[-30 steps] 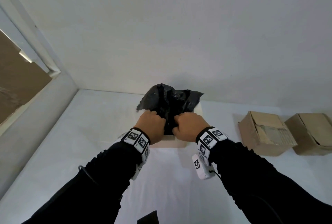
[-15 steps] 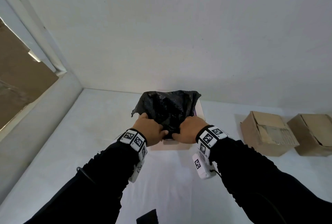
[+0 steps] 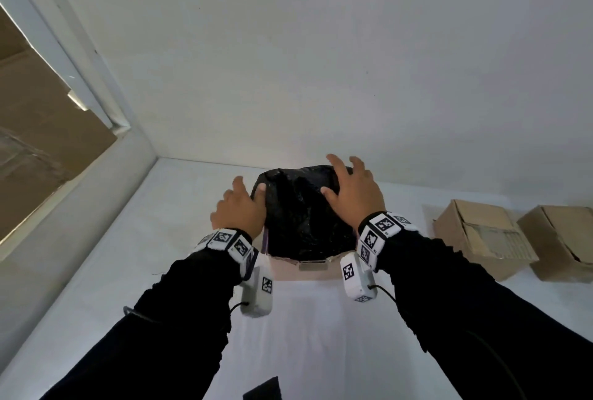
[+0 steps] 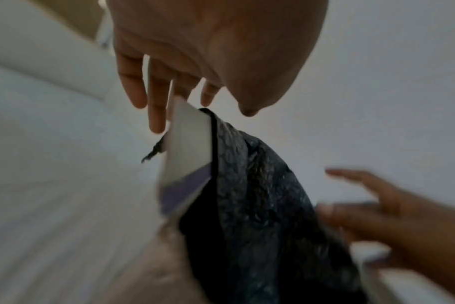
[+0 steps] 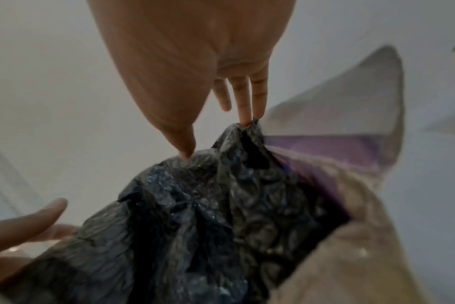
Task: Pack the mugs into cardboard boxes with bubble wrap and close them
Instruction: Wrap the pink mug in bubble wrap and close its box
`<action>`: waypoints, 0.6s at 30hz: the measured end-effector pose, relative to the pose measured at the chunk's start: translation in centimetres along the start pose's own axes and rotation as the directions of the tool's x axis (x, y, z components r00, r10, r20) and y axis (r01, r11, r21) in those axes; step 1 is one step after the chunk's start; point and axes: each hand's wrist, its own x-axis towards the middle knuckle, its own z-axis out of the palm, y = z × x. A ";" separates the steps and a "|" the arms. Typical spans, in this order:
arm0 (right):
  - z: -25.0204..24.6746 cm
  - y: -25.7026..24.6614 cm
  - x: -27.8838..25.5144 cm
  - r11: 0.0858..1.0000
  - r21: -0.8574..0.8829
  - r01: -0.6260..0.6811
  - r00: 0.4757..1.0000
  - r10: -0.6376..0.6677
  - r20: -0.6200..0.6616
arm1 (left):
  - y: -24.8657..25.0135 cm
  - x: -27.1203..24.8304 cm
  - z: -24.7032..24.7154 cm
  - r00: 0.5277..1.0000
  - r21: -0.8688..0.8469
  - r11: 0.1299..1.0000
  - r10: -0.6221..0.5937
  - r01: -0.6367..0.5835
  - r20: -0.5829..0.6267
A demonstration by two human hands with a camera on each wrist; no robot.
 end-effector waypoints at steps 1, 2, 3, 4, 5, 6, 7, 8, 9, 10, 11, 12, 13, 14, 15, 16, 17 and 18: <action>0.4 0.0 0.2 0.998 -0.066 -0.004 0.998 0.009 0.068 | -0.2 0.6 0.2 0.994 -0.080 0.994 -0.069 0.076 0.079; 1.0 -0.1 0.4 0.992 -0.127 0.008 0.995 0.005 0.101 | -0.5 1.1 0.3 0.990 -0.146 0.984 -0.086 0.101 0.111; 1.5 -0.1 0.4 0.984 -0.174 0.025 0.995 -0.007 0.100 | -0.7 1.4 0.4 0.993 -0.194 0.977 -0.073 0.090 0.093; 1.8 -0.2 0.4 0.979 -0.199 0.044 0.997 -0.030 0.075 | -0.9 1.6 0.4 0.997 -0.232 0.970 -0.061 0.071 0.048; 2.0 -0.2 0.4 0.977 -0.201 0.069 0.997 -0.061 0.044 | -0.9 1.5 0.4 0.998 -0.274 0.960 -0.058 0.056 0.002; 2.2 -0.1 0.4 0.977 -0.186 0.102 0.995 -0.097 0.032 | -0.9 1.4 0.4 0.997 -0.317 0.947 -0.061 0.045 -0.039; 2.4 -0.1 0.4 0.977 -0.157 0.141 0.990 -0.136 0.041 | -0.7 1.2 0.2 0.995 -0.347 0.937 -0.061 0.028 -0.083; 2.5 -0.1 0.4 0.977 -0.119 0.177 0.983 -0.171 0.061 | -0.6 1.0 0.0 0.989 -0.358 0.934 -0.056 0.003 -0.140; 2.6 0.0 0.4 0.976 -0.076 0.203 0.978 -0.198 0.071 | -0.5 0.8 -0.1 0.978 -0.340 0.940 -0.037 -0.035 -0.204; 2.6 0.0 0.4 0.975 -0.035 0.220 0.974 -0.218 0.066 | -0.4 0.7 -0.3 0.964 -0.297 0.951 0.009 -0.090 -0.264; 2.6 0.0 0.3 0.971 -0.008 0.238 0.970 -0.237 0.053 | -0.4 0.7 -0.3 0.943 -0.241 0.956 0.086 -0.169 -0.321; 2.6 0.0 0.1 0.964 -0.004 0.265 0.963 -0.265 0.045 | -0.3 0.7 -0.3 0.908 -0.178 0.945 0.192 -0.273 -0.373; 2.7 0.0 0.0 0.954 -0.017 0.299 0.954 -0.298 0.044 | -0.1 0.6 -0.3 0.854 -0.104 0.913 0.322 -0.394 -0.409; 2.7 0.1 -0.2 0.942 -0.038 0.333 0.942 -0.331 0.046 | 0.2 0.5 -0.2 0.778 -0.018 0.857 0.458 -0.514 -0.429; 2.7 0.2 -0.4 0.930 -0.062 0.363 0.932 -0.361 0.042 | 0.7 0.2 -0.2 0.690 0.068 0.780 0.587 -0.621 -0.424; 2.7 0.4 -0.6 0.919 -0.081 0.386 0.922 -0.385 0.029 | 1.2 0.0 0.0 0.603 0.140 0.690 0.699 -0.711 -0.384; 2.7 0.6 -0.7 0.911 -0.100 0.400 0.916 -0.400 0.021 | 1.7 -0.3 0.0 0.530 0.187 0.600 0.786 -0.778 -0.318; 2.7 0.9 -0.8 0.908 -0.120 0.401 0.916 -0.402 0.021 | 2.1 -0.4 0.2 0.482 0.216 0.531 0.843 -0.820 -0.240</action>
